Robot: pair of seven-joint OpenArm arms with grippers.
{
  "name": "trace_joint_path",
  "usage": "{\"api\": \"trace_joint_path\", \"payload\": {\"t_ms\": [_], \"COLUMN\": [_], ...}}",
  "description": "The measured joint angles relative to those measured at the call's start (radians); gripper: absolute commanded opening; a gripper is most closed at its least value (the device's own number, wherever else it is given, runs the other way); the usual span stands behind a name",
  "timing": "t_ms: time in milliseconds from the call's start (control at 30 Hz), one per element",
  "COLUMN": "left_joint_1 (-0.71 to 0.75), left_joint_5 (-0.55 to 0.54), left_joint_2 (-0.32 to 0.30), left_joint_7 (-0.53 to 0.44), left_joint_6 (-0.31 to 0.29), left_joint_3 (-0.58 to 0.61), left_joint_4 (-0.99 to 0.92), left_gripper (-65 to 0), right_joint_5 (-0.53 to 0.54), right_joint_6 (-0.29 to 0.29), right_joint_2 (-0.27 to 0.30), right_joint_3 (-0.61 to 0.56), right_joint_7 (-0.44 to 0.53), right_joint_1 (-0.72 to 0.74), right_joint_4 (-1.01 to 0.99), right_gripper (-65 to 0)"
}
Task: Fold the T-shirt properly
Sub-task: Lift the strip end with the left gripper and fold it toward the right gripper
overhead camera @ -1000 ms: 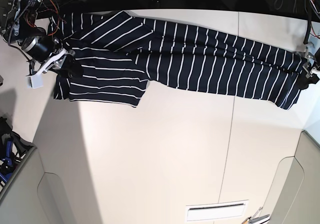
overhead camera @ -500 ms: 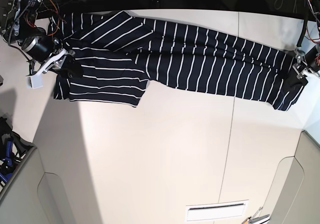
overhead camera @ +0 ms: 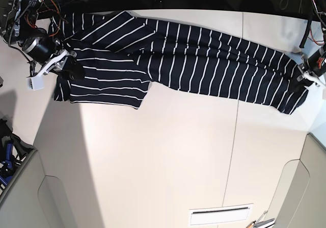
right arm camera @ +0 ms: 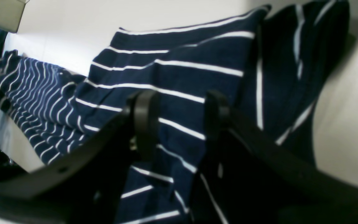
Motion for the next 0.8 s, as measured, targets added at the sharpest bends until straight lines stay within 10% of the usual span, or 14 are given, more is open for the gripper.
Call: {"api": "trace_joint_path", "payload": {"t_ms": [367,800], "left_joint_1": [0.107,0.277], "left_joint_5": [0.059,0.123], "left_joint_2": [0.022,0.254], "left_joint_7": [0.002,-0.042], "left_joint_6": [0.000,-0.001], "left_joint_3": [0.000,-0.010], "left_joint_4": [0.414,0.887], "left_gripper": [-65.0,-65.0], "right_joint_5": [-0.014,-0.045], "right_joint_6": [0.000,0.000], "right_joint_2": [0.000,0.000], "right_joint_3": [0.000,0.000], "right_joint_7": [0.018,0.027], "right_joint_1": [0.000,0.000], "right_joint_4": [0.000,0.000], "right_gripper": [-40.6,-40.6]}}
